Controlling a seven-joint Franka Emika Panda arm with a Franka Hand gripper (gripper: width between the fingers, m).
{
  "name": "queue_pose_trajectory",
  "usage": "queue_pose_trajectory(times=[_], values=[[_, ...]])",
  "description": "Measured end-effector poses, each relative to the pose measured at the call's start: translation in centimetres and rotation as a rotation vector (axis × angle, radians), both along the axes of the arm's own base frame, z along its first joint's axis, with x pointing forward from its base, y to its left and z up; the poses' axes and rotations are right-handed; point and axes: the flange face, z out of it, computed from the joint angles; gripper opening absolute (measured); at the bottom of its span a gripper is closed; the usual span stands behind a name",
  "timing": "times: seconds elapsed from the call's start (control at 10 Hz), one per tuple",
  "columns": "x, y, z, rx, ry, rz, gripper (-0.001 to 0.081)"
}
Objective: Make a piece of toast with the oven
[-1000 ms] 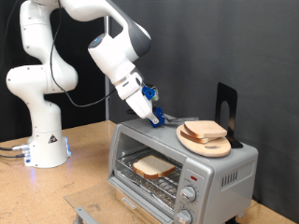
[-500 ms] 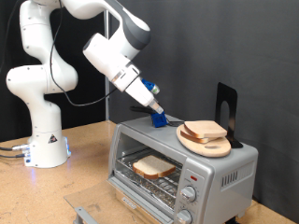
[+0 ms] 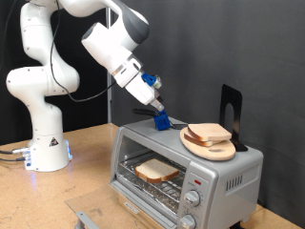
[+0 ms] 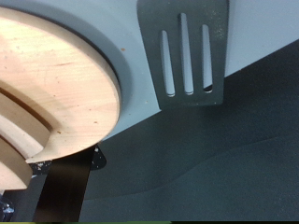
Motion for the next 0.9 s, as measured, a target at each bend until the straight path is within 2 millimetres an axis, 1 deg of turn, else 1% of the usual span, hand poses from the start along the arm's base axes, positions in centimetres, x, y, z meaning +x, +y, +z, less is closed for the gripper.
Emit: queue_pose_trajectory(times=[0.1, 0.2, 0.4, 0.7, 0.9], values=[[-0.1, -0.8, 0.0, 0.026, 0.006, 0.013, 0.0808], [-0.2, -2.1, 0.3, 0.067, 0.016, 0.025, 0.0808], [-0.9, -5.2, 1.3, 0.119, 0.033, 0.055, 0.0808], [-2.5, -9.9, 2.2, 0.126, 0.063, 0.107, 0.0808], [-4.0, -12.8, 2.4, 0.123, 0.068, 0.157, 0.0808]])
